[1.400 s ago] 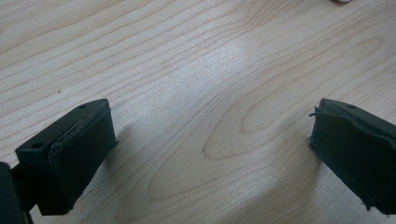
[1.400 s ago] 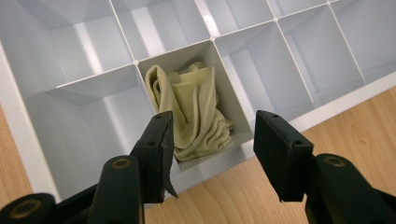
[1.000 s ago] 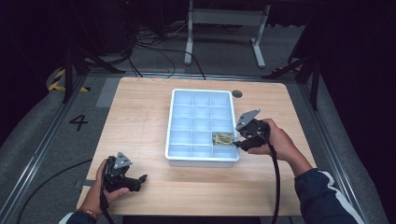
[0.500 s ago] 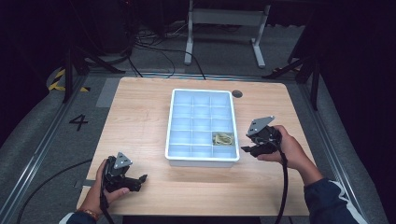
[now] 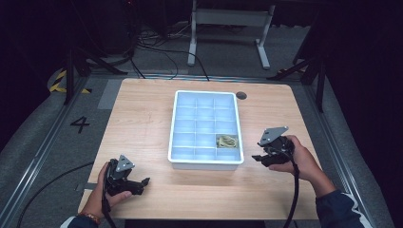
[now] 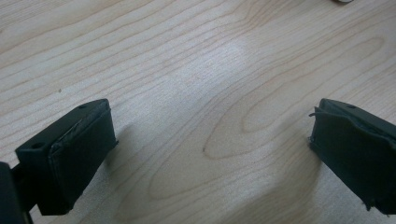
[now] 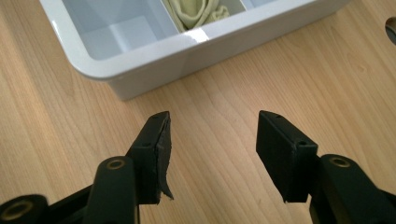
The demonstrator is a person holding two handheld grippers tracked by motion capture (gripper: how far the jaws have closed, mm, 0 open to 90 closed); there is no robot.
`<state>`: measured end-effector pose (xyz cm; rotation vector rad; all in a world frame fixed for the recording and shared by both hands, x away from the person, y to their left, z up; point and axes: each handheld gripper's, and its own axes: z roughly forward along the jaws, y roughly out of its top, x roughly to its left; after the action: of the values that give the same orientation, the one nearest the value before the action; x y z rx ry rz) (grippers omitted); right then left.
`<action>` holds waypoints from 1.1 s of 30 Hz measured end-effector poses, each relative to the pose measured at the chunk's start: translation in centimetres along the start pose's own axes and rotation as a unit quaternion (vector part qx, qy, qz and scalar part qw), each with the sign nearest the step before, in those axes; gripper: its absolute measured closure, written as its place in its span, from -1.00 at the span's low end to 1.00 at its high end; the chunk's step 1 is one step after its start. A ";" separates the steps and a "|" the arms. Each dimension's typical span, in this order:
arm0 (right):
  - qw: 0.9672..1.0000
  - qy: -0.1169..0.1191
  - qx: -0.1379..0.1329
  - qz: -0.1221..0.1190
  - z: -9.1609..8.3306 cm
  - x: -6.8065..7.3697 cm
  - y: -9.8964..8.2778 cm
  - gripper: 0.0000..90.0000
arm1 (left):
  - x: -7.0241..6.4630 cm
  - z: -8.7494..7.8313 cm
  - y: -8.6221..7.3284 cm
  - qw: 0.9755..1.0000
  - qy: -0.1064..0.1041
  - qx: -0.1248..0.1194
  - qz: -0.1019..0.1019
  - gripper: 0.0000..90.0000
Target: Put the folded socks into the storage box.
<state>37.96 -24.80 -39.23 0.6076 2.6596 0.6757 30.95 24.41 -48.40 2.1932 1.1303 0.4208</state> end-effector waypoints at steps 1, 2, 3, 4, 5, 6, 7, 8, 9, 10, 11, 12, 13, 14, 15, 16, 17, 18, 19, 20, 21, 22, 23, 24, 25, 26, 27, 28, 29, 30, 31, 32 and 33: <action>1.000 0.000 -0.001 0.003 0.1 0.0 -0.6 0.02 | 0.0 0.0 0.0 1.000 0.000 0.000 0.000 -0.99; 1.000 0.000 -0.001 0.003 0.1 0.0 -0.6 0.02 | 0.0 0.0 0.0 1.000 0.000 0.000 0.000 -0.99; 1.000 0.000 -0.002 0.006 0.1 0.1 -0.7 0.02 | 0.0 0.0 0.0 1.000 0.000 0.000 -0.001 -0.99; 1.000 0.001 -0.002 0.008 0.2 0.1 -1.1 0.02 | 0.0 0.0 0.0 1.000 0.000 0.000 0.000 -1.00; 1.000 0.001 -0.003 0.010 0.2 0.1 -1.3 0.02 | 0.0 0.0 0.0 1.000 0.000 0.000 0.000 -1.00; 1.000 0.000 -0.004 0.009 0.2 0.1 -1.5 0.02 | 0.0 0.0 0.0 1.000 0.001 0.000 0.000 -1.00; 1.000 0.001 -0.005 0.010 0.2 0.1 -1.7 0.02 | 0.0 0.0 0.0 1.000 0.000 0.000 0.000 -1.00; 1.000 0.004 -0.006 0.014 0.3 0.2 -2.0 0.02 | 0.0 0.0 0.0 1.000 0.001 0.001 0.000 -1.00; 1.000 0.001 -0.004 0.012 0.3 0.3 -2.3 0.01 | 0.0 0.0 0.0 1.000 0.000 0.000 -0.001 -1.00; 1.000 0.004 -0.005 0.015 0.4 0.3 -2.6 0.01 | 0.0 0.0 0.0 1.000 0.001 0.000 0.000 -1.00; 1.000 0.005 -0.003 0.018 0.5 0.4 -2.9 0.01 | 0.0 0.0 0.0 1.000 0.001 0.000 0.000 -1.00; 1.000 0.005 -0.006 0.019 0.6 0.4 -3.1 0.01 | 0.0 0.0 0.0 1.000 0.001 0.000 0.000 -1.00; 1.000 0.007 -0.004 0.020 0.7 0.5 -3.3 0.01 | 0.0 0.0 0.0 1.000 0.000 0.000 0.000 -1.00; 1.000 0.006 -0.001 0.021 0.7 0.5 -3.5 0.00 | 0.0 0.0 0.0 1.000 0.001 0.000 0.000 -1.00; 1.000 0.005 -0.001 0.021 0.7 0.5 -3.7 0.00 | 0.0 0.0 0.0 1.000 0.000 0.000 0.000 -1.00; 1.000 0.005 -0.005 0.024 0.7 0.6 -4.0 0.00 | 0.0 0.0 0.0 1.000 0.001 0.000 -0.001 -1.00; 1.000 0.004 -0.007 0.027 0.8 0.7 -4.3 -0.01 | 0.0 0.0 0.0 1.000 0.001 0.000 -0.001 -0.99; 0.999 0.005 -0.007 0.031 0.8 0.8 -4.5 -0.01 | 0.0 0.0 0.0 1.000 0.002 0.001 -0.001 -1.00; 0.999 0.000 -0.007 0.031 0.9 0.9 -4.8 -0.02 | 0.0 -0.1 0.0 1.000 0.002 0.004 -0.001 -0.99; 0.999 -0.002 -0.008 0.033 1.0 0.9 -5.0 -0.02 | 0.0 -0.1 0.0 1.000 0.003 0.004 -0.001 -0.99; 0.999 0.000 -0.009 0.037 1.1 0.9 -5.3 -0.03 | -0.1 -0.1 0.0 1.000 0.003 0.004 -0.001 -1.00; 0.999 0.000 -0.009 0.036 1.1 0.9 -5.6 -0.04 | -0.1 -0.1 0.0 1.000 0.004 0.004 -0.001 -0.99; 0.999 -0.001 -0.011 0.039 1.1 1.0 -5.9 -0.05 | -0.1 -0.1 0.0 1.000 0.004 0.004 -0.001 -0.99; 0.999 -0.001 -0.011 0.044 1.1 1.0 -6.2 -0.05 | -0.1 -0.1 0.0 1.000 0.004 0.004 -0.001 -0.99; 0.999 -0.001 -0.011 0.044 1.1 1.0 -6.2 -0.05 | -0.1 -0.1 0.0 1.000 0.004 0.004 -0.001 -0.99; 0.999 0.004 -0.014 0.048 1.1 1.0 -6.7 -0.07 | -0.1 -0.1 0.0 1.000 0.004 0.004 -0.001 -0.99; 0.999 0.004 -0.014 0.051 1.2 1.1 -7.0 -0.08 | -0.1 -0.1 0.0 1.000 0.004 0.004 -0.002 -1.00; 0.999 0.004 -0.014 0.051 1.2 1.1 -7.0 -0.08 | -0.1 -0.1 0.0 1.000 0.004 0.004 -0.002 -1.00; 0.998 0.008 -0.016 0.054 1.2 1.1 -7.3 -0.08 | -0.1 -0.1 0.0 1.000 0.004 0.004 -0.002 -0.99; 0.998 0.007 -0.018 0.061 1.3 1.2 -7.8 -0.09 | -0.1 -0.1 0.0 1.000 0.004 0.004 -0.002 -1.00; 0.998 0.007 -0.018 0.061 1.3 1.2 -7.8 -0.09 | -0.1 -0.1 0.0 1.000 0.004 0.004 -0.002 -1.00; 0.998 0.008 -0.020 0.065 1.4 1.3 -8.4 -0.09 | -0.1 -0.1 0.0 1.000 0.004 0.004 -0.001 -0.99; 0.998 0.008 -0.020 0.065 1.4 1.3 -8.4 -0.09 | -0.1 -0.1 0.0 1.000 0.004 0.004 -0.003 -0.99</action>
<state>34.75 -30.36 -44.92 0.7734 2.6305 0.7719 30.87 24.38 -48.34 2.1964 1.1435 0.4233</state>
